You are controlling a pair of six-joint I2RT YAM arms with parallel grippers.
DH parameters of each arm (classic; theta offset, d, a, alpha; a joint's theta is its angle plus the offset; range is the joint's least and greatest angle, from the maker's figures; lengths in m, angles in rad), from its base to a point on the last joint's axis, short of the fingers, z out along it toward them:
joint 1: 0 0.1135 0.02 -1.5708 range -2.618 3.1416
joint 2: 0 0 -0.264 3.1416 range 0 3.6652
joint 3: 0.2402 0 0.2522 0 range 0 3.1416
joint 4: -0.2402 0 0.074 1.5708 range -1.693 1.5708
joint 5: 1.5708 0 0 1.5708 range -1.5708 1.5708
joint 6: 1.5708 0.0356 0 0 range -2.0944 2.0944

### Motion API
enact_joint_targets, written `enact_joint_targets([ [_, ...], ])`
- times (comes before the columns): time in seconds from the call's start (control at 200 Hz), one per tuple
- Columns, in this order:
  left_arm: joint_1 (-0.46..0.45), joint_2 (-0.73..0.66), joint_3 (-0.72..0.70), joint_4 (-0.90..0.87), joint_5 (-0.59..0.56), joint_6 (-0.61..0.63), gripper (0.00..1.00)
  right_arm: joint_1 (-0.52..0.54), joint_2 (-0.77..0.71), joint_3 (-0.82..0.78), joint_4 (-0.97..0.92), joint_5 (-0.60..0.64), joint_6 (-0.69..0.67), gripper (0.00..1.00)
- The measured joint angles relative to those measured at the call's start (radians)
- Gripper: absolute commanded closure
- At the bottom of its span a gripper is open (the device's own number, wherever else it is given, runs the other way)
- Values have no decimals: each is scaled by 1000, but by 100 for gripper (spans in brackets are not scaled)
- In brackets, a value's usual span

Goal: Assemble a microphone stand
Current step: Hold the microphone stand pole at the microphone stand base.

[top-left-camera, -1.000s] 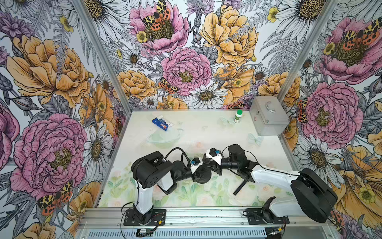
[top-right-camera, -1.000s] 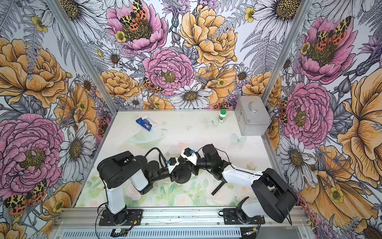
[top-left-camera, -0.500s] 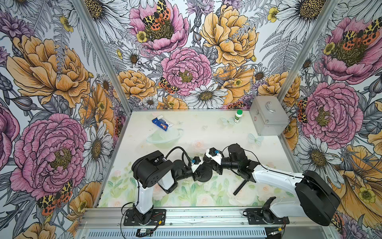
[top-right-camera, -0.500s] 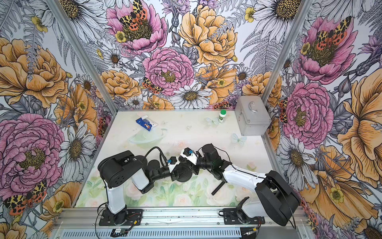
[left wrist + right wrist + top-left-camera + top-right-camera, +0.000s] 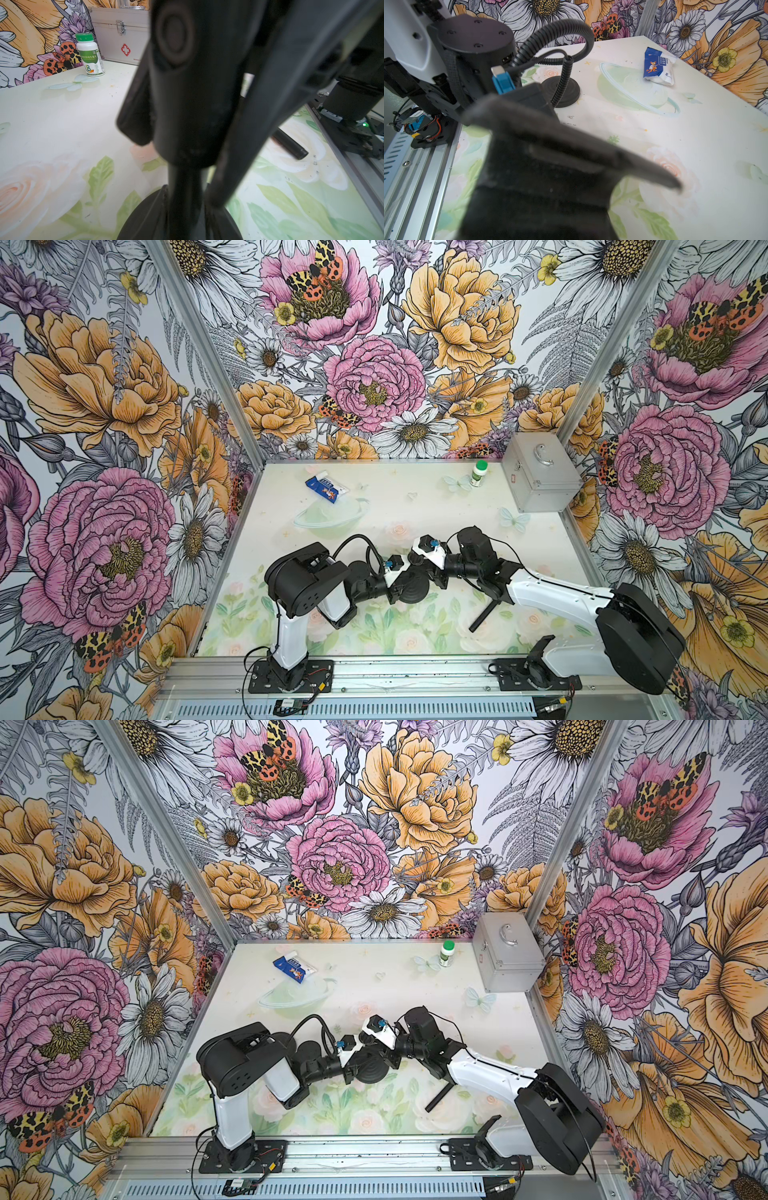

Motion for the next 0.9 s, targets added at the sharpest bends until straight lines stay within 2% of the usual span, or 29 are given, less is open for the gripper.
enact_joint_targets([
  [0.105, 12, 8, 5, 5, 18, 6, 81, 0, 5, 6, -4, -3, 0, 57],
  [0.165, 15, 10, 5, 6, 19, 1, 80, 0, 6, 6, -12, -10, -13, 52],
  [0.45, 21, 16, 6, 11, 32, -2, 79, -93, 93, 30, -43, -260, -172, 51],
  [0.68, 22, 28, 10, 24, 39, -2, 78, -179, 137, 63, -73, -369, -300, 52],
  [0.896, 28, 43, 11, 22, 47, -2, 77, -211, 203, 124, -87, -477, -345, 56],
])
